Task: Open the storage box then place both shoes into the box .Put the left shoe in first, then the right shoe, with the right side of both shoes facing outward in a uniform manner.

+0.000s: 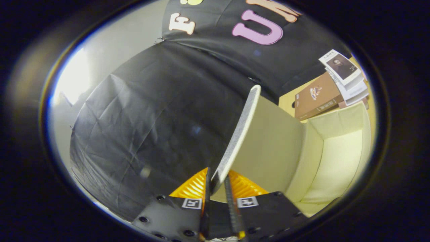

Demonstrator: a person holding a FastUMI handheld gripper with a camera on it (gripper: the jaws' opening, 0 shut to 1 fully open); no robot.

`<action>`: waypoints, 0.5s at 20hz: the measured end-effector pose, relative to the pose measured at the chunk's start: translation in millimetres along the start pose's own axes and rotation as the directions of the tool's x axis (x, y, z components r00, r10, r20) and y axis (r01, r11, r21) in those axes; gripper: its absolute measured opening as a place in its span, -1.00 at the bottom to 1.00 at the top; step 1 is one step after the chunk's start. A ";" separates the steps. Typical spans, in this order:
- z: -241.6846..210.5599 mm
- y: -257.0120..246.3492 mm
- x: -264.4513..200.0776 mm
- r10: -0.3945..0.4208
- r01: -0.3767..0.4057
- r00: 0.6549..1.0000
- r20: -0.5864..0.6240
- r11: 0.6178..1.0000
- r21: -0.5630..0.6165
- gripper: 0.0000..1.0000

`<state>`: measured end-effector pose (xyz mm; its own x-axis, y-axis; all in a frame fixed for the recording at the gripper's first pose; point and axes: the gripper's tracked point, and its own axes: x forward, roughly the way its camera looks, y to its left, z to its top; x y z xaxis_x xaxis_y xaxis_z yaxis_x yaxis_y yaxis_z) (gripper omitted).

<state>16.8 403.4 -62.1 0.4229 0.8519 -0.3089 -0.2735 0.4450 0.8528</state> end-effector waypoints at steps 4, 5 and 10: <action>-1.3 2.9 -7.5 -0.015 0.016 1.000 0.014 0.997 -0.082 0.69; 2.1 -0.7 -9.9 -0.028 0.030 0.999 0.026 0.995 -0.099 0.84; 27.5 -18.6 -47.8 -0.082 0.110 0.987 0.141 0.973 -0.202 0.99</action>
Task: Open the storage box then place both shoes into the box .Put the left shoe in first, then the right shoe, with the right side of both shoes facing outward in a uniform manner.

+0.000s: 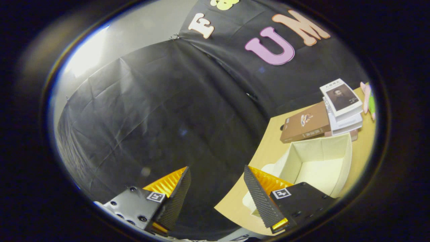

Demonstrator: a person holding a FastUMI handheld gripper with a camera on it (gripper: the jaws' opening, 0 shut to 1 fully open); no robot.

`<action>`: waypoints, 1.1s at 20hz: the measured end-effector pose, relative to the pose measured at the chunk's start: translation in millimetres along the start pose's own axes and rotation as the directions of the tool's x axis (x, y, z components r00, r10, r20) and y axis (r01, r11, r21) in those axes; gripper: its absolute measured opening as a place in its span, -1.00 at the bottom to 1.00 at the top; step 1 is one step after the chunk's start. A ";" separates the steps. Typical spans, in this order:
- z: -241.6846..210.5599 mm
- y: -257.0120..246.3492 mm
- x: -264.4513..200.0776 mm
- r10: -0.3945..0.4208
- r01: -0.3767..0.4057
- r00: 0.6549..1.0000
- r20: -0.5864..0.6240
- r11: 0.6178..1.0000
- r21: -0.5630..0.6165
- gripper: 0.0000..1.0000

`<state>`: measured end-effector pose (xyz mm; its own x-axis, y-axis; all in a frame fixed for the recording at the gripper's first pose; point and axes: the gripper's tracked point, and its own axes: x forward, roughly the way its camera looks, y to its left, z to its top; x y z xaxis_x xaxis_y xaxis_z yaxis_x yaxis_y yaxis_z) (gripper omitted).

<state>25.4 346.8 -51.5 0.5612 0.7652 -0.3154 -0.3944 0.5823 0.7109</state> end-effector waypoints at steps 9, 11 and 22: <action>18.8 -92.4 -78.9 -0.224 0.243 0.969 0.102 0.937 -0.251 1.00; 26.4 -113.1 -95.9 -0.261 0.287 0.957 0.128 0.918 -0.273 1.00; 43.2 -222.2 -206.6 -0.464 0.506 0.863 0.200 0.796 -0.332 1.00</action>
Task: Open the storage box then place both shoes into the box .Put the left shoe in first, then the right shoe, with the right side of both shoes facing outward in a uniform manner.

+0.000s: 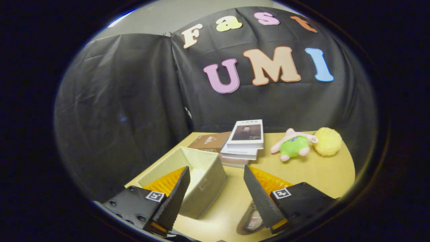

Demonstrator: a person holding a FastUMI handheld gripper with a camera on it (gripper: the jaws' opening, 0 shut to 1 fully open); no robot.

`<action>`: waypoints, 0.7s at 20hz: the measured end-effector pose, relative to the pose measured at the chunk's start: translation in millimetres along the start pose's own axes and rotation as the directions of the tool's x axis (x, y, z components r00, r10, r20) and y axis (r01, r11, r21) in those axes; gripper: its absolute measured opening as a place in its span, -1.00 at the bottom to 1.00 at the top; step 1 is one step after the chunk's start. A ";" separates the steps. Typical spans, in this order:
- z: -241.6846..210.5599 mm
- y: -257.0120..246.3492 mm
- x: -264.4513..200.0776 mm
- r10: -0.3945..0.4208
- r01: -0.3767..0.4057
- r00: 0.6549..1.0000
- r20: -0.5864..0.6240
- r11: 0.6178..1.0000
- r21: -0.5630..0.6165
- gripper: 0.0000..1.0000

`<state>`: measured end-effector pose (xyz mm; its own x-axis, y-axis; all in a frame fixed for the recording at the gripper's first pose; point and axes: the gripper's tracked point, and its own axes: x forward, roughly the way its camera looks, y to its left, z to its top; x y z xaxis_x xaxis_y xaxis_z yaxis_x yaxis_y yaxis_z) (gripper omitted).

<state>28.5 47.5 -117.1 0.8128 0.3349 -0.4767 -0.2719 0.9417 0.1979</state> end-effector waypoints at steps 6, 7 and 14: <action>-47.8 -61.1 -12.6 -0.085 0.083 0.994 -0.068 0.996 -0.020 1.00; -57.1 -69.5 -12.4 -0.093 0.092 0.992 -0.083 0.996 -0.017 1.00; -128.2 -106.9 -9.3 -0.114 0.116 0.971 -0.210 0.993 -0.001 1.00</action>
<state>-16.0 -52.3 -243.6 0.7119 0.2246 -0.6654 -0.1759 0.9743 0.1407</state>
